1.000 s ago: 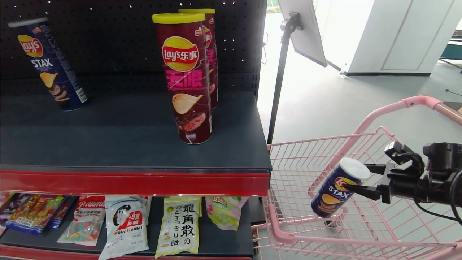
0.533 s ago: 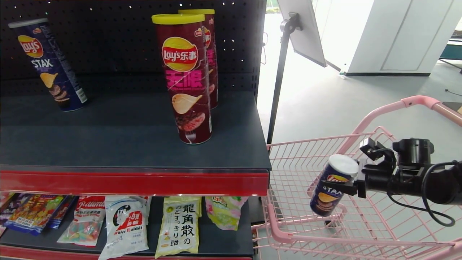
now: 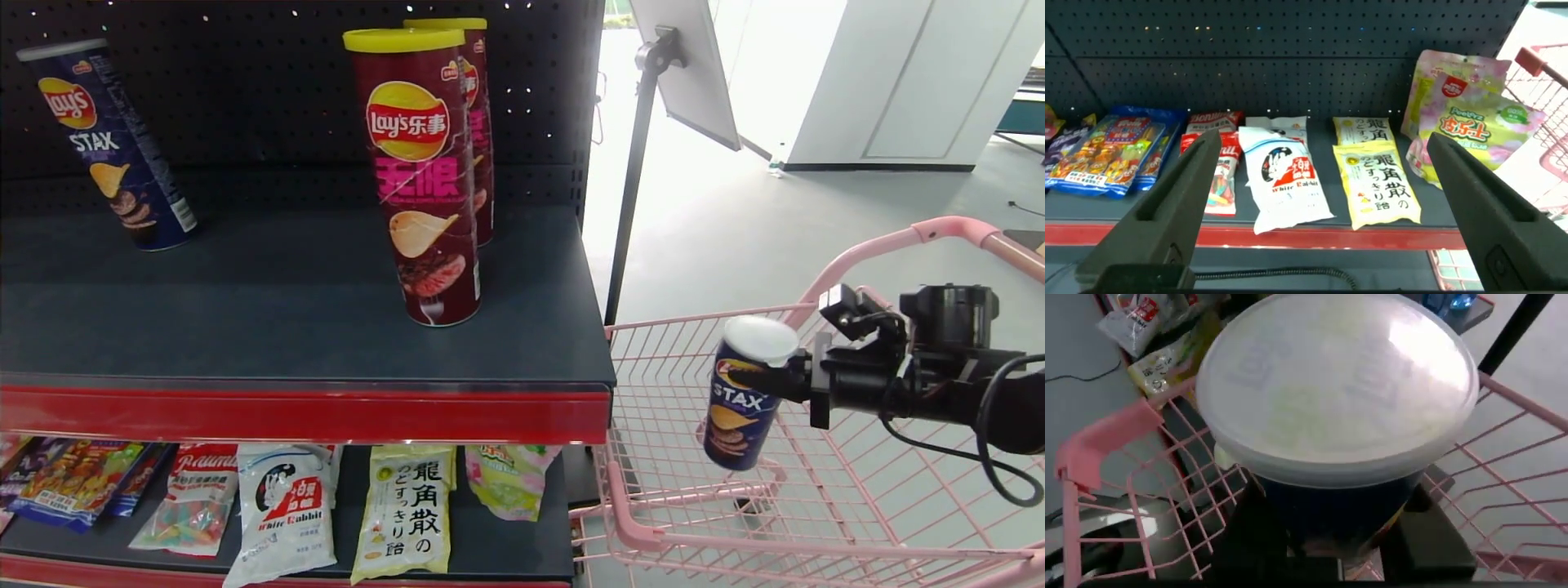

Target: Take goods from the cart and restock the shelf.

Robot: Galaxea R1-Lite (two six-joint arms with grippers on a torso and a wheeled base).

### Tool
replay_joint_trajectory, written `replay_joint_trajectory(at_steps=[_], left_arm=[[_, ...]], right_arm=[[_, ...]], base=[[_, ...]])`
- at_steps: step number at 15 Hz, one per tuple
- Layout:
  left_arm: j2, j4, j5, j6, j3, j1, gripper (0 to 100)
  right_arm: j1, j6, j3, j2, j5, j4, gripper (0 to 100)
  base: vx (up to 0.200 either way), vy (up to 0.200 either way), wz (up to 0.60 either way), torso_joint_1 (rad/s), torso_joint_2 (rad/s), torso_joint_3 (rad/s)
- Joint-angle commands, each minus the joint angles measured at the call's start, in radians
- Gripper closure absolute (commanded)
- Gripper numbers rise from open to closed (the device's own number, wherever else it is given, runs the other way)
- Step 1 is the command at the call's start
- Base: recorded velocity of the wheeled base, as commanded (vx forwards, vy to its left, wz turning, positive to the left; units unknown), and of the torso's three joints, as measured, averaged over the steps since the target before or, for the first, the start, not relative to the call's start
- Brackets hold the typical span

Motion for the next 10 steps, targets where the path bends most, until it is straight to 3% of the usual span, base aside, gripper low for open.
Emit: replay_joint_trajectory(at_steps=[1, 3, 5, 8, 10], left_arm=[[0.001, 0.0, 0.0, -0.002, 0.0, 0.0, 0], [0.001, 0.0, 0.0, -0.002, 0.0, 0.0, 0], [0.001, 0.0, 0.0, -0.002, 0.0, 0.0, 0], [0.001, 0.0, 0.0, -0.002, 0.0, 0.0, 0], [0.001, 0.0, 0.0, -0.002, 0.0, 0.0, 0]], right_arm=[[0.001, 0.05, -0.004, -0.216, 0.015, -0.001, 100], [0.003, 0.099, 0.019, -0.332, 0.079, 0.001, 100], [0.05, 0.118, 0.092, -0.449, 0.065, 0.001, 100], [0.079, 0.142, 0.164, -0.573, -0.136, 0.001, 100], [0.09, 0.176, 0.2, -0.619, -0.153, 0.001, 100]], base=[[0.0, 0.0, 0.0, 0.0, 0.0, 0.0], [0.0, 0.0, 0.0, 0.0, 0.0, 0.0], [0.0, 0.0, 0.0, 0.0, 0.0, 0.0], [0.0, 0.0, 0.0, 0.0, 0.0, 0.0], [0.0, 0.0, 0.0, 0.0, 0.0, 0.0]])
